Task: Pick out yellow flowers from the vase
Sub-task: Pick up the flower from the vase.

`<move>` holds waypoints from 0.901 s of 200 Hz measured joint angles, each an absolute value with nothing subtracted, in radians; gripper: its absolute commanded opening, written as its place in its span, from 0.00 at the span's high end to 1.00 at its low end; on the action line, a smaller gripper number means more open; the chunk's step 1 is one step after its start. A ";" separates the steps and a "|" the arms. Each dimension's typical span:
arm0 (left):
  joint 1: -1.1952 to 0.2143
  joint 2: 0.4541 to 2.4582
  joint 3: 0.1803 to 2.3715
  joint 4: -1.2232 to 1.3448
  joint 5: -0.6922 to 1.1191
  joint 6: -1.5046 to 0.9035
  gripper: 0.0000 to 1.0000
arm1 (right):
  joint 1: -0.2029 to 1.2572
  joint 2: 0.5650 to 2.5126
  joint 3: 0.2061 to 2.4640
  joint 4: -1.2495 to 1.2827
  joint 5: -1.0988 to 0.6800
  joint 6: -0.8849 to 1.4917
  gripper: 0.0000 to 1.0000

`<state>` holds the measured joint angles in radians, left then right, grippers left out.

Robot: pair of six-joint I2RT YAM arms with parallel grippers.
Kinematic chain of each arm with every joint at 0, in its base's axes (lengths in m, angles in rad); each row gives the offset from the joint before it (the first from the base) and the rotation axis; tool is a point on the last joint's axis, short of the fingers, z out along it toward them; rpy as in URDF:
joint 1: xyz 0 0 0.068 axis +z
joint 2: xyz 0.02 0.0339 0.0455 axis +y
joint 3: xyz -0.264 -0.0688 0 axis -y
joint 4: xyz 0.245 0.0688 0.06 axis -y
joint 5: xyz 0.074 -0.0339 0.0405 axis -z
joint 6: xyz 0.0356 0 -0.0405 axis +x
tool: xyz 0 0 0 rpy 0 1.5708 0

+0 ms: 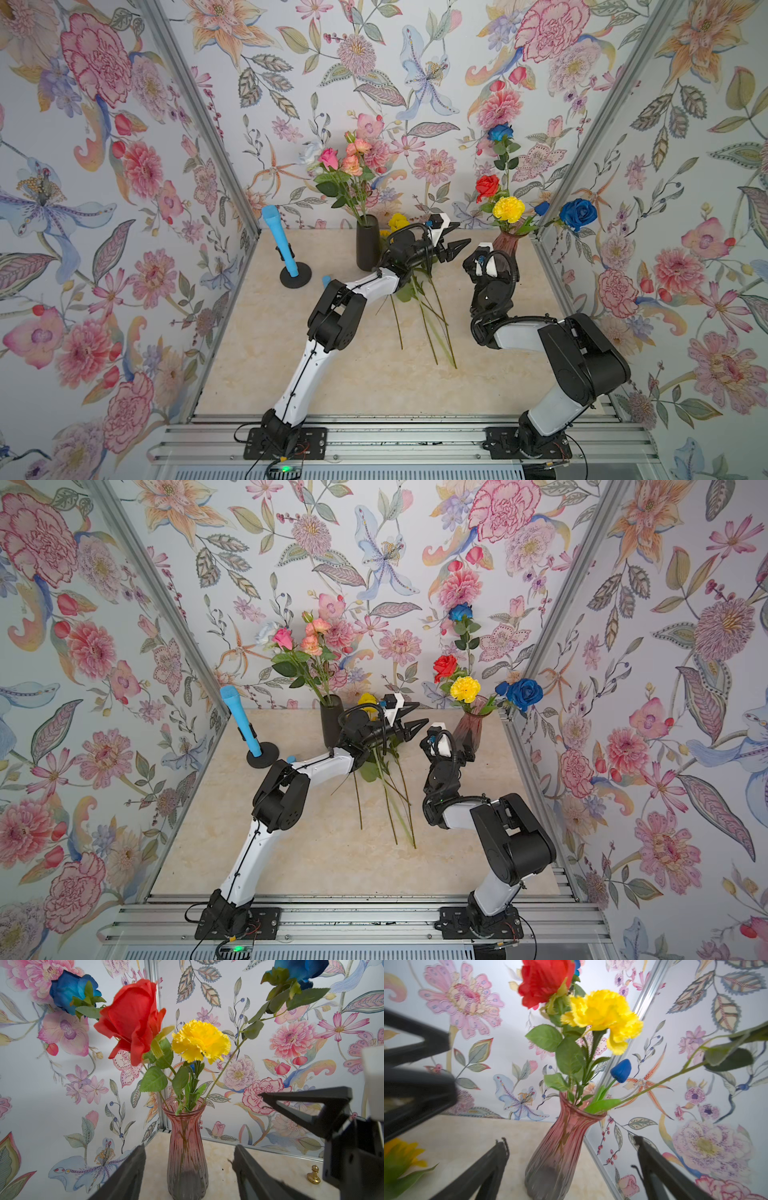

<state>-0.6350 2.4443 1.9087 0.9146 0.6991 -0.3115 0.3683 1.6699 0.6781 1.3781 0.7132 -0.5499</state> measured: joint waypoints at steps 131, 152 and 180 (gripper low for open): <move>-0.538 2.378 1.678 1.093 0.696 -0.385 0.29 | 0.039 1.669 0.934 0.887 0.044 -0.129 0.00; -0.523 2.378 1.661 1.119 0.701 -0.402 0.29 | 0.039 1.699 0.949 0.877 0.033 -0.118 0.00; -0.499 2.378 1.654 1.159 0.703 -0.431 0.29 | 0.039 1.720 0.950 0.869 0.033 -0.108 0.03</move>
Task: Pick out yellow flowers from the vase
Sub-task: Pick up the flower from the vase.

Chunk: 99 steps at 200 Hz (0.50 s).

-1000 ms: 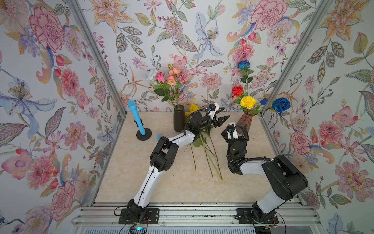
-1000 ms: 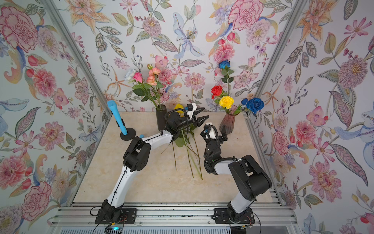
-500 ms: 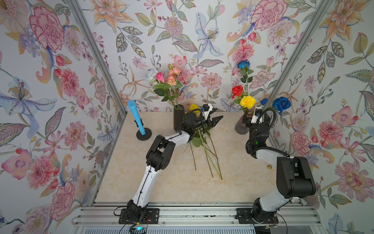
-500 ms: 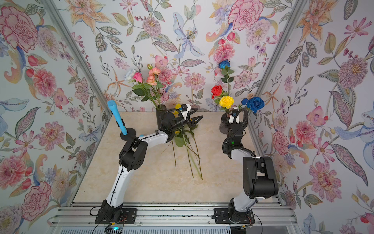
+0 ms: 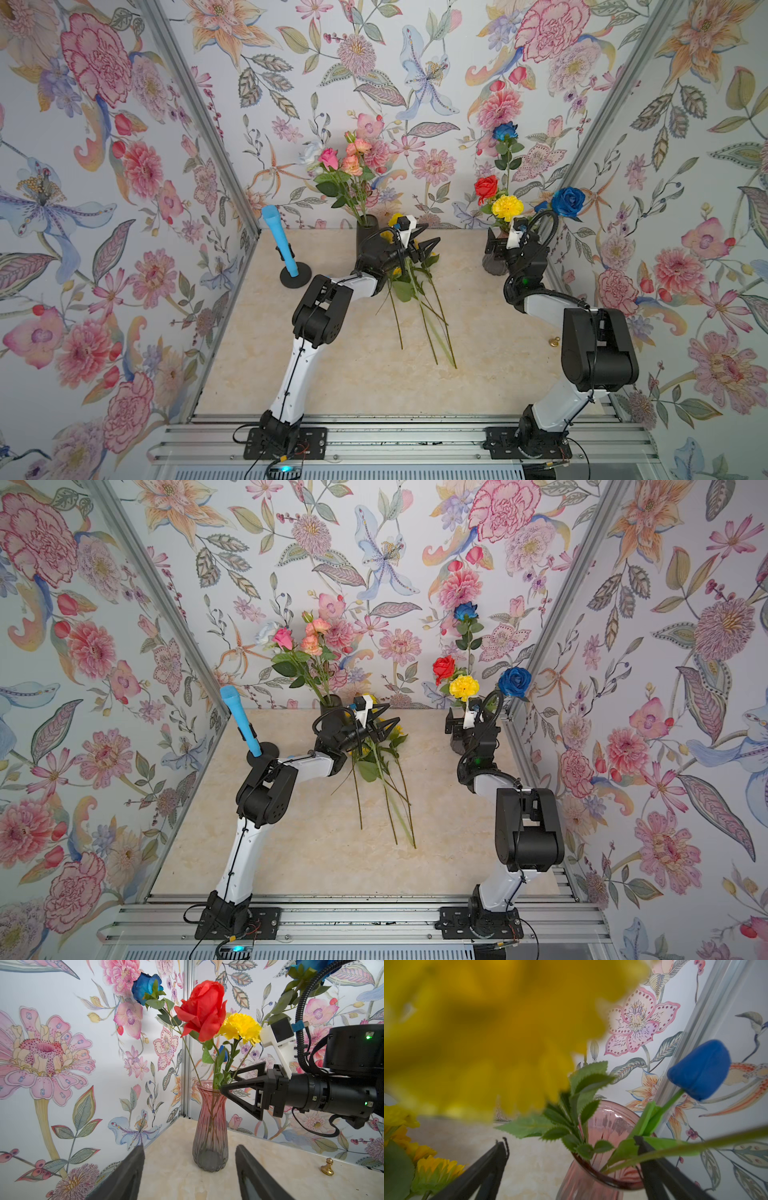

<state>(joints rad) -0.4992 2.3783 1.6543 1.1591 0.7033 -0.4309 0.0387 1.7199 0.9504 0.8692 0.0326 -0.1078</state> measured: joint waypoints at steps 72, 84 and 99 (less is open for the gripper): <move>-0.490 2.376 1.639 1.218 0.708 -0.469 0.29 | 0.039 1.721 0.974 0.873 0.046 -0.100 0.24; -0.490 2.376 1.638 1.221 0.708 -0.472 0.29 | 0.039 1.721 0.984 0.876 0.049 -0.097 0.27; -0.490 2.376 1.638 1.228 0.709 -0.473 0.30 | 0.039 1.721 0.992 0.879 0.052 -0.095 0.28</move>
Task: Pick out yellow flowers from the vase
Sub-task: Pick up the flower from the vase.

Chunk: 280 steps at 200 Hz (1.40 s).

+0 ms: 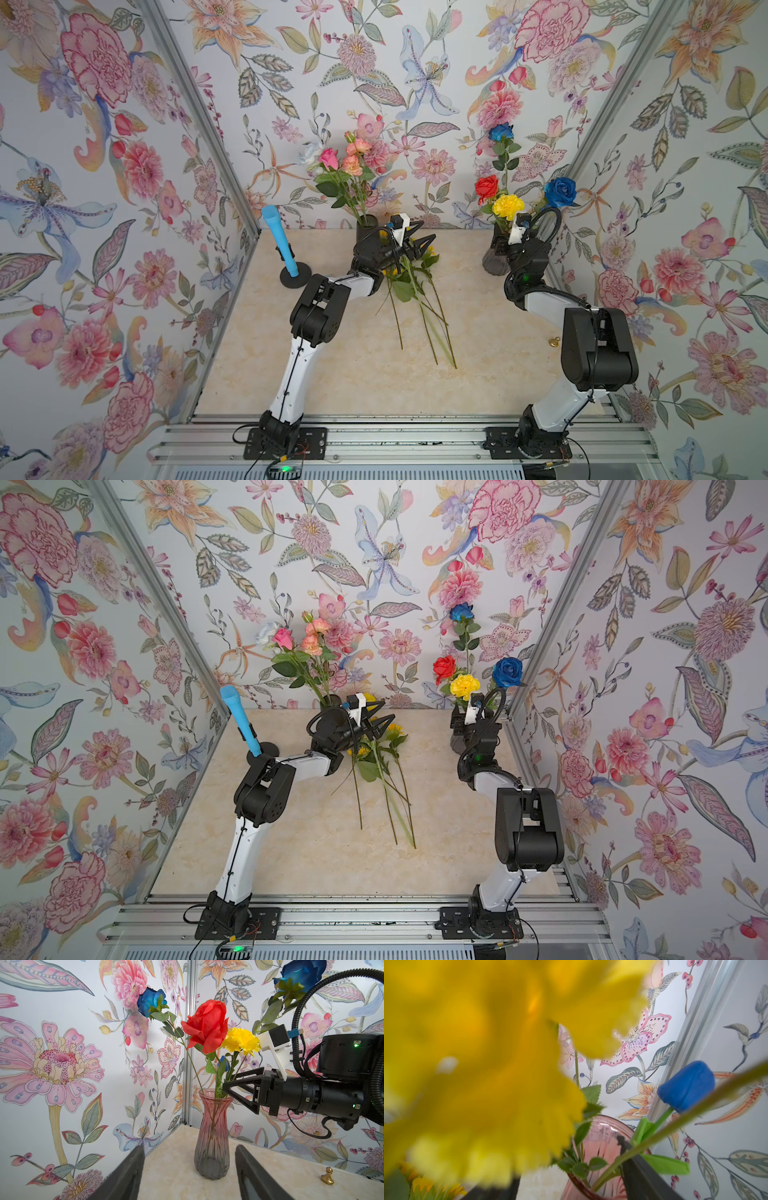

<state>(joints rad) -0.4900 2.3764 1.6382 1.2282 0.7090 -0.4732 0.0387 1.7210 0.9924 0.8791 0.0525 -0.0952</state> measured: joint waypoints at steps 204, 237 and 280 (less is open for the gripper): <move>-0.493 2.376 1.638 1.237 0.735 -0.488 0.30 | 0.037 1.769 1.015 0.937 0.067 0.009 0.84; -0.502 2.376 1.638 1.237 0.747 -0.488 0.30 | 0.035 1.723 0.986 0.935 0.067 0.009 0.87; -0.518 2.374 1.632 1.237 0.756 -0.487 0.30 | 0.020 1.646 0.949 0.936 0.060 0.017 0.87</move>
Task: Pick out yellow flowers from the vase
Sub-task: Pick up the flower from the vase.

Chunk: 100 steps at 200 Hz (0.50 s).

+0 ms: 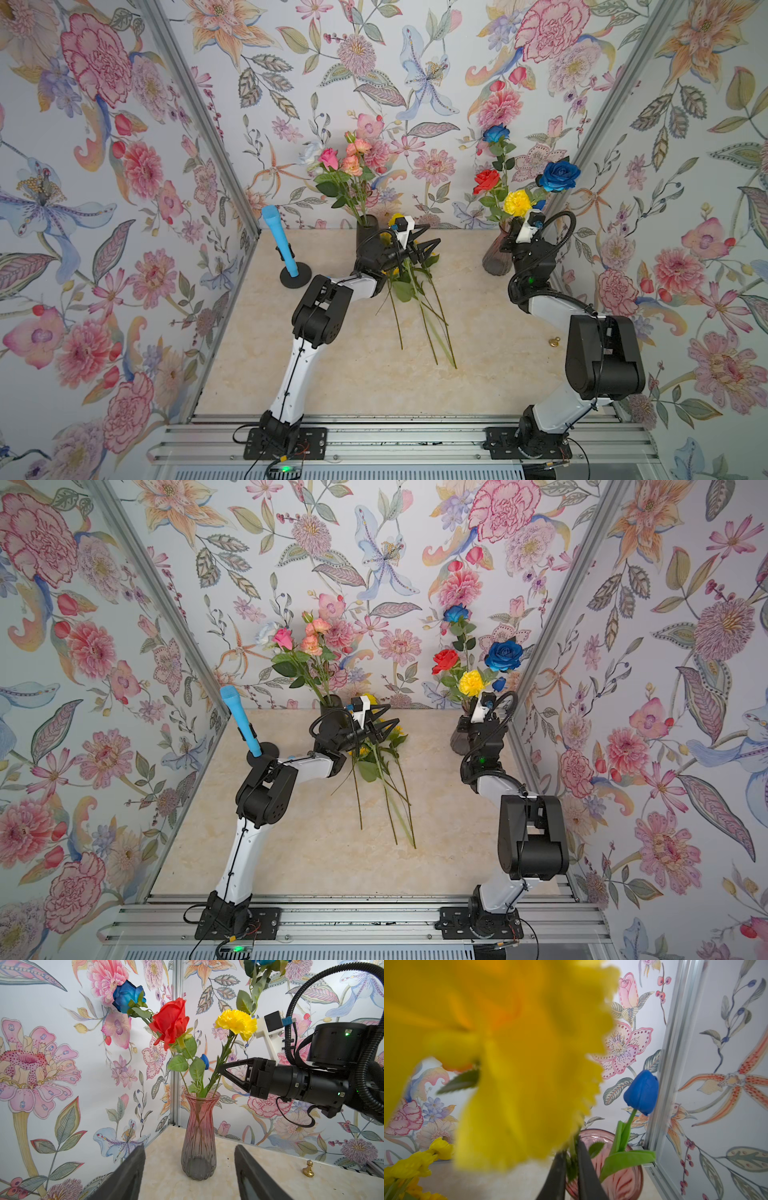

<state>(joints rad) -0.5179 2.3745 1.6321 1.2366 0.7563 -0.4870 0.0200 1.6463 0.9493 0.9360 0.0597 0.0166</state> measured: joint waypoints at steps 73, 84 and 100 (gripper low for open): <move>-0.557 2.371 1.631 1.243 0.780 -0.487 0.27 | -0.049 1.624 0.920 0.937 -0.007 0.095 0.87; -0.565 2.371 1.639 1.242 0.783 -0.487 0.27 | -0.048 1.624 0.913 0.938 -0.019 0.105 0.87; -0.577 2.371 1.668 1.233 0.787 -0.486 0.26 | -0.048 1.624 0.904 0.940 -0.041 0.118 0.87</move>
